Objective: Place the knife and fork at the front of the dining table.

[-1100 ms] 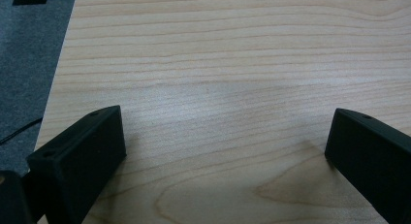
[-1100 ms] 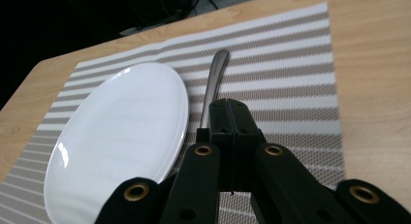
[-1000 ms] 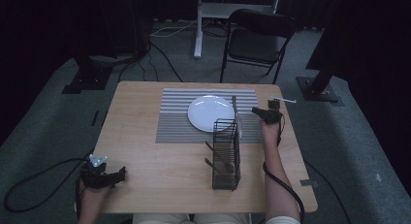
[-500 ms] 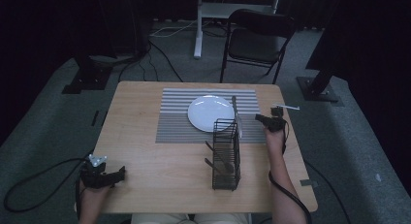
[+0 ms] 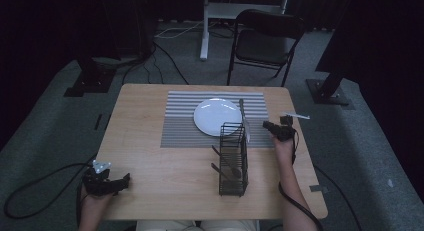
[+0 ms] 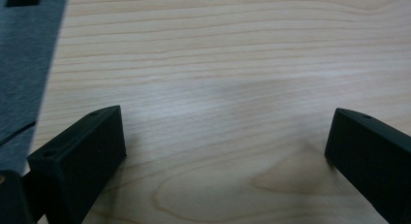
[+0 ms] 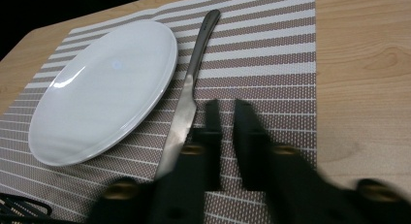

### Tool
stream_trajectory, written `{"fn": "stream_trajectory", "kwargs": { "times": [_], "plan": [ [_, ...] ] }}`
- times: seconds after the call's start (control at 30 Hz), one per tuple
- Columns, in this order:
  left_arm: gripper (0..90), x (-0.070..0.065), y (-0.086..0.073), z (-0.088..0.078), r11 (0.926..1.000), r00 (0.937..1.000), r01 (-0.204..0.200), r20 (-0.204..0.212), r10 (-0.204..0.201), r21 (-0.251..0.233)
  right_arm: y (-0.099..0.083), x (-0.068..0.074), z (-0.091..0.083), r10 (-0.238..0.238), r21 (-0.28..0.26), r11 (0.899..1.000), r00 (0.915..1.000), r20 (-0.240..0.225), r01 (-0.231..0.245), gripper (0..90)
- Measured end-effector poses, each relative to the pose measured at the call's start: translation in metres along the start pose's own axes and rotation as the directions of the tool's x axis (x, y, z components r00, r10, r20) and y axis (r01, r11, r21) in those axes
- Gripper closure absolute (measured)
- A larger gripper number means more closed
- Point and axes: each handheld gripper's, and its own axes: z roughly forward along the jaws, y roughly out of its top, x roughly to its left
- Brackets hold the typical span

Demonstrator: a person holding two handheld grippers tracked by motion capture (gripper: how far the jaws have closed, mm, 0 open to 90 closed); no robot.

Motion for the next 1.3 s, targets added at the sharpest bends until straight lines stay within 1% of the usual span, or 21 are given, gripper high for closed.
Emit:
{"fn": "stream_trajectory", "kwargs": {
  "times": [0.03, 0.07, 0.1, 0.13, 0.2, 0.23, 0.27, 0.3, 0.33, 0.37, 0.4, 0.43, 0.47, 0.5, 0.53, 0.57, 0.63, 0.73, 1.03, 1.07, 1.3],
  "plan": [
    [0.8, -0.002, -0.002, -0.003, 0.9977, 0.9984, -0.051, 0.023, 0.052, -0.045, -0.003, 0.001, 0.0, -0.013, 0.0, 1.0, 0.9998, 0.018, 0.013, 65.8],
    [0.8, -0.002, -0.002, -0.003, 0.9977, 0.9984, -0.051, 0.023, 0.052, -0.045, -0.003, 0.001, 0.0, -0.013, 0.0, 1.0, 0.9998, 0.018, 0.013, 65.8],
    [0.8, -0.006, -0.002, -0.007, 0.9926, 0.9947, -0.102, 0.004, 0.102, -0.065, -0.006, 0.0, 0.0, -0.018, 0.008, 1.0, 0.9994, 0.031, 0.018, 58.2],
    [0.8, -0.006, -0.002, -0.007, 0.9926, 0.9947, -0.102, 0.004, 0.102, -0.065, -0.006, 0.0, 0.0, -0.018, 0.008, 1.0, 0.9994, 0.031, 0.018, 58.2],
    [0.8, -0.01, -0.001, -0.01, 0.9908, 0.9931, -0.105, 0.043, 0.109, -0.084, -0.009, -0.001, 0.0, -0.013, 0.012, 1.0, 0.9995, 0.03, 0.013, 51.4],
    [0.8, -0.015, 0.0, -0.014, 0.9906, 0.9898, -0.091, 0.1, 0.101, -0.102, -0.011, -0.002, -0.002, -0.019, 0.016, 1.0, 0.9993, 0.031, 0.019, 45.5],
    [0.8, -0.015, 0.0, -0.014, 0.9906, 0.9898, -0.091, 0.1, 0.101, -0.102, -0.011, -0.002, -0.002, -0.019, 0.016, 1.0, 0.9993, 0.031, 0.019, 45.5],
    [0.8, -0.022, 0.005, -0.017, 0.9963, 0.9806, -0.055, 0.184, 0.067, -0.065, -0.014, -0.001, -0.003, -0.026, 0.022, 0.999, 0.999, 0.037, 0.025, 37.1],
    [0.8, -0.022, 0.005, -0.017, 0.9963, 0.9806, -0.055, 0.184, 0.067, -0.065, -0.014, -0.001, -0.003, -0.026, 0.022, 0.999, 0.999, 0.037, 0.025, 37.1],
    [0.7, -0.029, 0.01, -0.019, 0.9982, 0.9667, -0.057, 0.251, 0.051, 0.018, -0.018, 0.0, -0.005, -0.043, 0.029, 0.999, 0.998, 0.045, 0.042, 30.7],
    [0.7, -0.029, 0.01, -0.019, 0.9982, 0.9667, -0.057, 0.251, 0.051, 0.018, -0.018, 0.0, -0.005, -0.043, 0.029, 0.999, 0.998, 0.045, 0.042, 30.7],
    [0.7, -0.038, 0.013, -0.022, 0.9954, 0.9539, -0.093, 0.289, 0.082, 0.025, -0.022, 0.003, -0.006, -0.061, 0.031, 0.998, 0.9964, 0.059, 0.06, 27.1],
    [0.7, -0.038, 0.013, -0.022, 0.9954, 0.9539, -0.093, 0.289, 0.082, 0.025, -0.022, 0.003, -0.006, -0.061, 0.031, 0.998, 0.9964, 0.059, 0.06, 27.1],
    [0.7, -0.044, 0.015, -0.023, 0.9952, 0.9477, -0.096, 0.307, 0.086, 0.019, -0.026, 0.004, -0.008, -0.075, 0.027, 0.997, 0.9956, 0.056, 0.074, 18.3],
    [0.7, -0.045, 0.016, -0.023, 0.9959, 0.946, -0.089, 0.314, 0.079, 0.016, -0.026, 0.004, -0.008, -0.075, 0.027, 0.997, 0.9956, 0.056, 0.074, 18.3],
    [0.7, -0.047, 0.018, -0.023, 0.9978, 0.9354, -0.066, 0.349, 0.057, 0.013, -0.027, 0.004, -0.009, -0.075, 0.026, 0.997, 0.9958, 0.052, 0.074, 17.4],
    [0.7, -0.052, 0.02, -0.023, 0.9981, 0.9275, -0.061, 0.37, 0.053, 0.009, -0.032, 0.006, -0.01, -0.09, 0.028, 0.996, 0.9944, 0.055, 0.089, 16.2],
    [0.7, -0.06, 0.024, -0.024, 0.9956, 0.9214, -0.093, 0.379, 0.088, -0.005, -0.039, 0.01, -0.01, -0.139, 0.048, 0.989, 0.9886, 0.056, 0.137, 13.6],
    [0.8, -0.084, 0.04, -0.032, 0.9882, 0.8954, -0.145, 0.419, 0.152, -0.049, -0.056, 0.013, -0.018, -0.151, 0.025, 0.988, 0.9857, 0.075, 0.149, 13.5],
    [0.8, -0.091, 0.046, -0.034, 0.9856, 0.8853, -0.159, 0.434, 0.168, -0.057, -0.058, 0.013, -0.02, -0.154, 0.017, 0.988, 0.9849, 0.078, 0.153, 13.5],
    [0.8, -0.111, 0.062, -0.036, 0.9792, 0.8644, -0.181, 0.46, 0.203, -0.091, -0.074, 0.013, -0.041, -0.165, 0.008, 0.986, 0.9839, 0.067, 0.165, 13.6]
  ]
}}
